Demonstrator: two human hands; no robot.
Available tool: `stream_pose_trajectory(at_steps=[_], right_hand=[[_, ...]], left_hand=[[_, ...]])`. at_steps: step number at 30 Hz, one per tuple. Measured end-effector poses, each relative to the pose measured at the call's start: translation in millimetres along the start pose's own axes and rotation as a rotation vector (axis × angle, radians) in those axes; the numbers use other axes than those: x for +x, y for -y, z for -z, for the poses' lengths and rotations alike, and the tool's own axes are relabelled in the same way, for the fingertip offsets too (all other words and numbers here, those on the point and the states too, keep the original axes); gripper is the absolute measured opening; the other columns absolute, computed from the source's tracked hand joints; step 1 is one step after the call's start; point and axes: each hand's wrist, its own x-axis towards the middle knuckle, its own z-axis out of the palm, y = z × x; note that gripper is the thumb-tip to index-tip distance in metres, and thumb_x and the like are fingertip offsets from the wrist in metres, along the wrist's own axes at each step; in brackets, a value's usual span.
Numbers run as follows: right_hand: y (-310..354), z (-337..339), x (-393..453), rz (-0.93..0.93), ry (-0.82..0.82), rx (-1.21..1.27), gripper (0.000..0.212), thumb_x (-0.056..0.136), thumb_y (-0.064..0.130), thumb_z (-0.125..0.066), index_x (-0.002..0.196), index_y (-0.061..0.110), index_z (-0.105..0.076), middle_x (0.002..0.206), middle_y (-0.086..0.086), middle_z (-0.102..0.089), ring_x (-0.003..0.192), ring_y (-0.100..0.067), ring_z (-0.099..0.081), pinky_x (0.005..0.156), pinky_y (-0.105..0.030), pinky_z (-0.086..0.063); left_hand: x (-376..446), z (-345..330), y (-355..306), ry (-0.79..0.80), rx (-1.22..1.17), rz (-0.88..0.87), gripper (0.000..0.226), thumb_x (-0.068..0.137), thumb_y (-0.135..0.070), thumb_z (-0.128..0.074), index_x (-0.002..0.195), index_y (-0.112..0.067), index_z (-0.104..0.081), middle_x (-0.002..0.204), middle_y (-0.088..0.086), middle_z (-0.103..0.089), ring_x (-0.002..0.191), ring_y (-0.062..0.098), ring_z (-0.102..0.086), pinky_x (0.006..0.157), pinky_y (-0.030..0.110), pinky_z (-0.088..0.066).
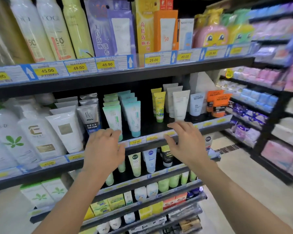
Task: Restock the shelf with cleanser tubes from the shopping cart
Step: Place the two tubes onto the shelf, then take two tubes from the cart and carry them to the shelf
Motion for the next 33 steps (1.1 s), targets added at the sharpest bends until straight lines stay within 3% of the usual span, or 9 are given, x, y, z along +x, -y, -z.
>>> stream_pose_trajectory(at_steps=[6,9,16,20,24,33], right_hand=[[-34.5,74.2,-59.2,-0.158,0.187,-0.209,0.047,0.088,0.046,-0.061,0.131,0.026,-0.057,0.132,0.004,-0.058,0.117,-0.026,-0.055,0.091,-0.042,-0.051],[-63.3,111.9,-98.0,-0.243,0.163,-0.32,0.045,0.084,0.045,-0.068,0.124,0.026,-0.061,0.127,0.003,-0.062,0.11,-0.029,-0.06,0.083,-0.039,-0.053],[-140.1,178.5,-170.4,-0.505,0.168,-0.46,0.048,0.083,0.045,-0.067,0.126,0.025,-0.059,0.122,0.001,-0.062,0.108,-0.029,-0.059,0.084,-0.041,-0.052],[-191.8,211.3,-196.1,-0.609,0.196,-0.49,0.051,0.085,0.048,-0.065,0.13,0.023,-0.058,0.124,-0.001,-0.062,0.11,-0.03,-0.058,0.086,-0.04,-0.049],[-251.7,245.9,-221.0,-0.658,0.19,-0.468,0.051,0.09,0.05,-0.058,0.134,0.026,-0.049,0.126,0.002,-0.056,0.115,-0.026,-0.053,0.085,-0.038,-0.047],[-393.9,333.4,-297.2,-0.751,0.145,-0.453,0.047,0.092,0.046,-0.057,0.133,0.023,-0.052,0.125,0.0,-0.058,0.113,-0.027,-0.054,0.089,-0.039,-0.048]], left_hand=[[-3.7,1.0,-69.5,-0.006,-0.076,-0.31,0.045,0.078,-0.036,-0.076,0.116,-0.014,-0.069,0.112,0.008,-0.069,0.107,0.034,-0.063,0.092,0.047,-0.049],[-6.6,0.1,-113.5,-0.006,-0.144,-0.41,0.044,0.083,-0.04,-0.068,0.12,-0.017,-0.067,0.115,0.004,-0.068,0.111,0.03,-0.06,0.096,0.045,-0.047],[-11.4,9.9,-238.9,0.007,-0.259,-0.593,0.042,0.074,-0.04,-0.074,0.11,-0.019,-0.069,0.101,0.003,-0.07,0.097,0.029,-0.064,0.083,0.043,-0.052],[-12.3,11.9,-318.1,-0.021,-0.283,-0.668,0.041,0.076,-0.043,-0.068,0.11,-0.02,-0.066,0.104,0.001,-0.066,0.102,0.028,-0.062,0.088,0.042,-0.048],[-13.0,11.8,-408.9,0.004,-0.332,-0.706,0.041,0.074,-0.044,-0.055,0.104,-0.019,-0.067,0.098,0.002,-0.065,0.095,0.029,-0.062,0.08,0.042,-0.05],[-22.3,22.7,-619.6,0.03,-0.424,-0.818,0.043,0.071,-0.037,-0.077,0.109,-0.019,-0.069,0.1,0.001,-0.068,0.093,0.028,-0.064,0.079,0.041,-0.05]])
